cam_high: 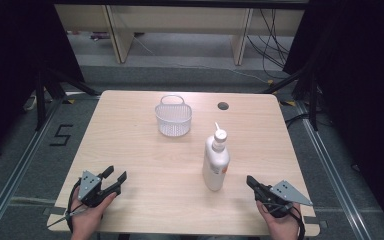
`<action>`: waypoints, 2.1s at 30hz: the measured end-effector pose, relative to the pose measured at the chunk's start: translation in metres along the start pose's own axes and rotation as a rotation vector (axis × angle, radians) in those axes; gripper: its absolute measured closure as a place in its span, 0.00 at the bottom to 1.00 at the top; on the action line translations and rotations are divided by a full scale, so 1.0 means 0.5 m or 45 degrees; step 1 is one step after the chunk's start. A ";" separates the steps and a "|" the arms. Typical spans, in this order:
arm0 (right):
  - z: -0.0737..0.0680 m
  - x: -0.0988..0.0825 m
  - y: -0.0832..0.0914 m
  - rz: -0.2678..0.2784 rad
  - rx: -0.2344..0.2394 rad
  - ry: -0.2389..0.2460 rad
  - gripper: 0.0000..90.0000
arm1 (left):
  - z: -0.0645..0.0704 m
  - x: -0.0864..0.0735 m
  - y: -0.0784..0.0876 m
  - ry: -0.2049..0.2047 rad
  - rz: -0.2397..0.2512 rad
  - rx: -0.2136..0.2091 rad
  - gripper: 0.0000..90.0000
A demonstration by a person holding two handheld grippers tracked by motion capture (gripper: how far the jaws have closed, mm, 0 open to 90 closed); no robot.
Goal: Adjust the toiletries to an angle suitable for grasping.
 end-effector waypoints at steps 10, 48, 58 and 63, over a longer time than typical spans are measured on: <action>-0.050 0.062 -0.043 0.051 0.107 0.051 1.00 | 0.001 0.000 -0.001 -0.004 0.004 -0.013 0.48; -0.097 0.072 -0.078 -0.012 0.161 0.093 1.00 | 0.007 -0.002 -0.002 -0.023 -0.014 -0.014 0.48; -0.131 0.071 -0.092 -0.014 0.215 0.140 1.00 | 0.008 -0.003 -0.003 -0.025 -0.014 -0.015 0.48; -0.142 0.073 -0.097 -0.028 0.211 0.140 1.00 | 0.008 -0.003 -0.003 -0.024 -0.019 -0.013 0.48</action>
Point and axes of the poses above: each handheld gripper's, and its own axes: y roughly backward along the jaws, x roughly out of its top, z roughly to its right, the point moved 10 cm from there along -y, roughly forward along the jaws, and after that the axes turned 7 degrees about y, right-handed, at the moved point
